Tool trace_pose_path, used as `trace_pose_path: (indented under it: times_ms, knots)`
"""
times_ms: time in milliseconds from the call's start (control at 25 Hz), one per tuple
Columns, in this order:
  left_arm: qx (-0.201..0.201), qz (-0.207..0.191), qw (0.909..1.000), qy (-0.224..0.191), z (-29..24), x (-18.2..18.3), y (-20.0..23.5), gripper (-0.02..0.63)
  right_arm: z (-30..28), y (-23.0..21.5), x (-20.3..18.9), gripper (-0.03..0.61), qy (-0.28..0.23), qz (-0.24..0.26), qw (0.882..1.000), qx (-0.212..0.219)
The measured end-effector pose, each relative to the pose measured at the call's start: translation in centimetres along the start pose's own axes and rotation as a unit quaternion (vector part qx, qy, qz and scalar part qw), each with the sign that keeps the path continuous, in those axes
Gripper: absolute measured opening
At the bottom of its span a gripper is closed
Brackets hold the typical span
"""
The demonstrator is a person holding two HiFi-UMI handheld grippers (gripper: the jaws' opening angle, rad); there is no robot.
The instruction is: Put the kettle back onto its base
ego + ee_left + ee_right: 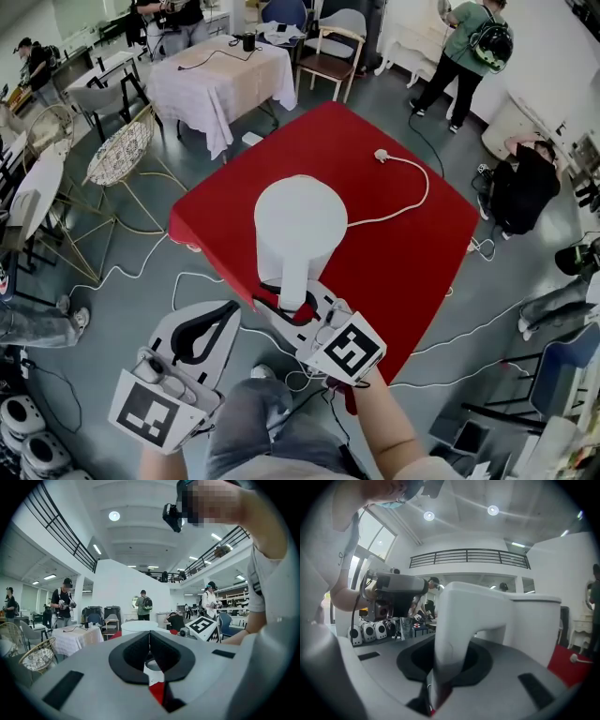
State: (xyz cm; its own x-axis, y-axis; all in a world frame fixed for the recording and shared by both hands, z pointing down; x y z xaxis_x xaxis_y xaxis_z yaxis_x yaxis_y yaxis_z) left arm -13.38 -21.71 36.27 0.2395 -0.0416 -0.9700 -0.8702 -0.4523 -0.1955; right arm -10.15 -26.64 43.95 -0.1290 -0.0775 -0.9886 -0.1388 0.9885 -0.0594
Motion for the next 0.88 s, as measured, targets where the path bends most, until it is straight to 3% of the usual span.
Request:
trace_pose_path:
  times_ms: [320,560,680,880]
  knots:
    - [-0.020,-0.003,0.9998,-0.003,-0.9,1.3,-0.4,0.011,2.2,-0.8,-0.5,0.103,-0.001,-0.031,0.999,-0.019]
    - [-0.019,-0.016,0.9995,-0.016,-1.3,2.4,-1.3,0.011,4.4,-1.6,-1.0,0.117,0.020,-0.019,0.999,-0.046]
    - [-0.017,-0.024,0.9990,-0.033,-1.4,3.2,-1.5,0.011,5.3,-2.4,-1.3,0.134,0.003,-0.050,0.998,-0.048]
    - [-0.031,-0.018,0.9994,-0.004,-1.1,3.4,-2.5,0.011,7.1,-2.7,-2.1,0.146,-0.005,-0.071,0.995,-0.067]
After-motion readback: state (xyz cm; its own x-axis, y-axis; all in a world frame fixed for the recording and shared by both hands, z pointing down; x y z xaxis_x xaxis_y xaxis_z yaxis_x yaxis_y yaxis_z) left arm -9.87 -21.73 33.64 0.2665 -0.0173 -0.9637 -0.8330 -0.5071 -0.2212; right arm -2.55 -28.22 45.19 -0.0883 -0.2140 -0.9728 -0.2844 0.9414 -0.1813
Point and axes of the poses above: the fingertips, and each gripper's own axes: z backward along the fingers, y to its left, x out of its top, the point moved 2 cm from there along z, backward along the fingers, and after that the axes turned 10 degrees about -z, right-handed, at the moved point
